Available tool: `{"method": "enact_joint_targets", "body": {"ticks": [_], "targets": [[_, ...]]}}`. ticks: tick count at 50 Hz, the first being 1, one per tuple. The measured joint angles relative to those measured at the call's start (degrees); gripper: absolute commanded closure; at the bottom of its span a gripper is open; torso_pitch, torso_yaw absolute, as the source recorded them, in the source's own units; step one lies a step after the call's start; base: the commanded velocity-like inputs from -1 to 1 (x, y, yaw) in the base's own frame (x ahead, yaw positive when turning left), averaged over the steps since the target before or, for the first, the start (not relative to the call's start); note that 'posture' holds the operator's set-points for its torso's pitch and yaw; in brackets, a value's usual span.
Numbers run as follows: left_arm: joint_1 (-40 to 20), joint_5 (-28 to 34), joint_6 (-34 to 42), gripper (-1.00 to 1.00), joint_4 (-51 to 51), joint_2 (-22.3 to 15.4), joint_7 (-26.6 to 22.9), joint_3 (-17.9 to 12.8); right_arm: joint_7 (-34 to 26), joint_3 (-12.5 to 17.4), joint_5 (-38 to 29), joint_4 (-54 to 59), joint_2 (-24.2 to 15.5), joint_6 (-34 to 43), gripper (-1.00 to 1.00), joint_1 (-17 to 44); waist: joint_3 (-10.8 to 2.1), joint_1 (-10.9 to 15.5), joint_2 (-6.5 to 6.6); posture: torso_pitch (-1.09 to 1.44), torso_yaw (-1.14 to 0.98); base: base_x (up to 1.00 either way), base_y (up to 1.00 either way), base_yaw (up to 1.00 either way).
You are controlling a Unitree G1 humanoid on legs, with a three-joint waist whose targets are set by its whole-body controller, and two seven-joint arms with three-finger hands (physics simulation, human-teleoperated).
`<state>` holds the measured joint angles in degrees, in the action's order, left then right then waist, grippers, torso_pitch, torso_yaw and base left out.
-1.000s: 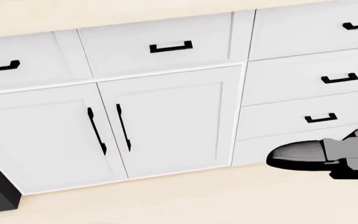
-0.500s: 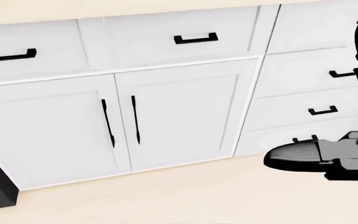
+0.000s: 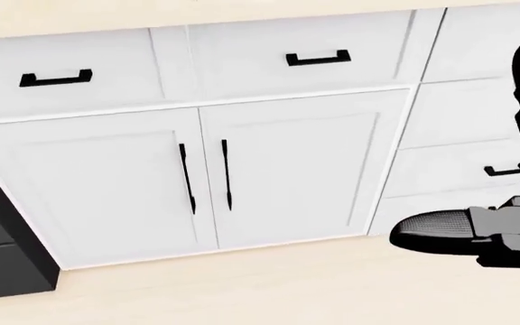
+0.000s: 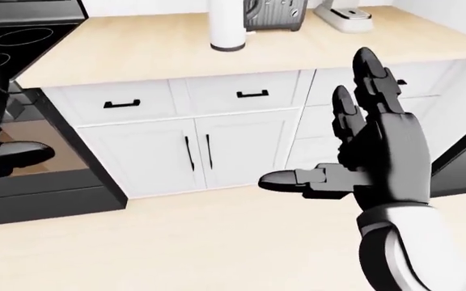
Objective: Close the lid of the electric kettle.
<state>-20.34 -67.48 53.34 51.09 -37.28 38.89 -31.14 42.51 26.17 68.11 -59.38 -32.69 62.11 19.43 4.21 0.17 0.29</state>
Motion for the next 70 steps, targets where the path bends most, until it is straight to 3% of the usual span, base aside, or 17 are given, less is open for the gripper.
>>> {"method": "enact_joint_targets", "body": {"ticks": [7, 11, 15, 19, 22, 25, 29, 36, 38, 40, 43, 46, 49, 55, 59, 62, 70], "targets": [[-0.2, -0.1, 0.0, -1.00, -0.2, -0.1, 0.2, -0.2, 0.5, -1.4, 0.6, 0.2, -0.6, -1.0, -1.00, -0.3, -0.70, 0.3, -0.25, 0.00, 0.00, 0.04, 0.00, 0.00], [0.0, 0.1, -0.2, -1.00, 0.0, -0.1, 0.3, -0.6, 0.3, -1.7, 0.5, -0.5, -0.9, -1.3, -1.00, -0.6, -0.98, -0.1, -1.34, 0.00, 0.00, 0.11, 0.00, 0.00], [0.0, -0.1, -0.5, -1.00, 0.8, 0.1, -0.1, -0.1, 0.4, -1.4, -0.2, 0.0, -1.4, -1.8, -1.00, -1.2, -1.07, -0.5, 0.10, 0.00, 0.00, 0.10, 0.00, 0.00], [0.1, -0.2, -0.4, -1.00, 0.8, 0.2, -0.6, 0.0, 0.2, -2.0, -1.4, 0.4, -1.5, -1.8, -1.00, -1.5, -1.22, -0.3, 0.45, 0.00, 0.00, 0.10, 0.00, 0.00], [0.2, 0.1, -0.5, -1.00, 0.5, 0.2, -0.5, -0.5, -0.1, -2.1, -1.4, -0.1, -1.7, -2.2, -1.00, -1.2, -0.92, -0.5, 2.63, 0.00, 0.00, 0.10, 0.00, 0.00], [0.7, 0.5, -0.3, -1.00, -0.2, 0.3, -0.1, -0.8, -0.1, -3.1, -0.6, -0.2, -1.0, -1.9, -1.00, -1.3, -0.24, 0.5, 1.81, 0.00, 0.00, 0.11, 0.00, 0.00], [0.0, 0.7, 0.1, -1.00, -0.4, 0.0, 0.1, -0.5, -0.2, -2.7, 0.1, -0.2, -1.2, -1.2, -1.00, -0.9, -1.16, 0.5, 1.54, 0.00, 0.00, 0.10, 0.00, 0.00], [-0.3, 0.1, -0.6, -1.00, 0.2, -0.2, 0.3, -0.7, -0.3, -2.3, -0.6, -0.3, -1.2, -1.7, -1.00, -0.8, -1.09, 0.6, -3.08, 0.00, 0.00, 0.10, 0.00, 0.00], [0.2, 0.2, -0.4, -1.00, 0.1, 0.5, -0.1, 0.4, -0.2, -2.3, -1.0, 0.3, -1.0, -1.6, -1.00, -1.5, -0.39, -0.1, -2.09, 0.00, 0.00, 0.10, 0.00, 0.00], [0.3, -0.2, 0.2, -1.00, 0.1, 0.5, -0.4, 0.9, -0.2, -2.5, -1.6, 0.7, -0.7, -1.2, -1.00, -1.9, -0.61, -0.4, -2.43, 0.00, 0.00, 0.11, 0.00, 0.00], [0.0, 0.0, 0.0, -1.00, 0.1, 0.3, -0.6, 0.3, -0.4, -2.4, -1.8, 0.3, -0.9, -1.3, -1.00, -1.3, -0.84, -0.2, -1.42, 0.00, 0.00, 0.11, 0.00, 0.00], [-0.2, 0.3, -0.4, -1.00, 0.5, 0.2, -0.4, -0.4, -0.6, -2.3, -2.0, -0.2, -0.9, -1.8, -1.00, -1.3, -0.54, -0.3, 0.35, 0.00, 0.00, 0.11, 0.00, 0.00], [-0.4, 0.2, -0.5, -1.00, 0.3, 0.0, -0.3, -0.3, -0.6, -2.5, -2.1, 0.1, -1.0, -1.8, -1.00, -1.1, -0.81, -0.6, 3.39, 0.00, 0.00, 0.11, 0.00, 0.00], [0.3, 0.8, 0.0, -1.00, -0.8, 0.2, 0.1, -0.5, -0.9, -3.8, -1.0, 0.0, -0.9, -1.1, -1.00, -1.5, -1.27, 0.6, 2.12, 0.00, 0.00, 0.11, 0.00, 0.00], [-0.1, 1.3, -0.5, -1.00, -0.1, 0.3, -0.4, -0.4, -0.9, -2.9, -1.7, -0.5, -0.8, -1.5, -1.00, -1.0, -1.11, 0.6, -0.30, 0.00, 0.00, 0.11, 0.00, 0.00], [-0.3, 1.4, -0.4, -1.00, -0.1, 0.3, -0.4, -0.4, -0.8, -2.5, -1.5, -0.4, -0.8, -1.2, -1.00, -0.7, -1.18, 0.8, -3.22, 0.00, 0.00, 0.11, 0.00, 0.00], [-0.1, 1.0, 0.2, -1.00, 0.1, 0.8, -1.2, 0.3, 0.0, -2.6, -1.7, 0.2, -1.0, -0.6, -1.00, -0.7, -0.93, -0.3, -0.98, 0.00, 0.00, 0.10, 0.00, 0.00]]}}
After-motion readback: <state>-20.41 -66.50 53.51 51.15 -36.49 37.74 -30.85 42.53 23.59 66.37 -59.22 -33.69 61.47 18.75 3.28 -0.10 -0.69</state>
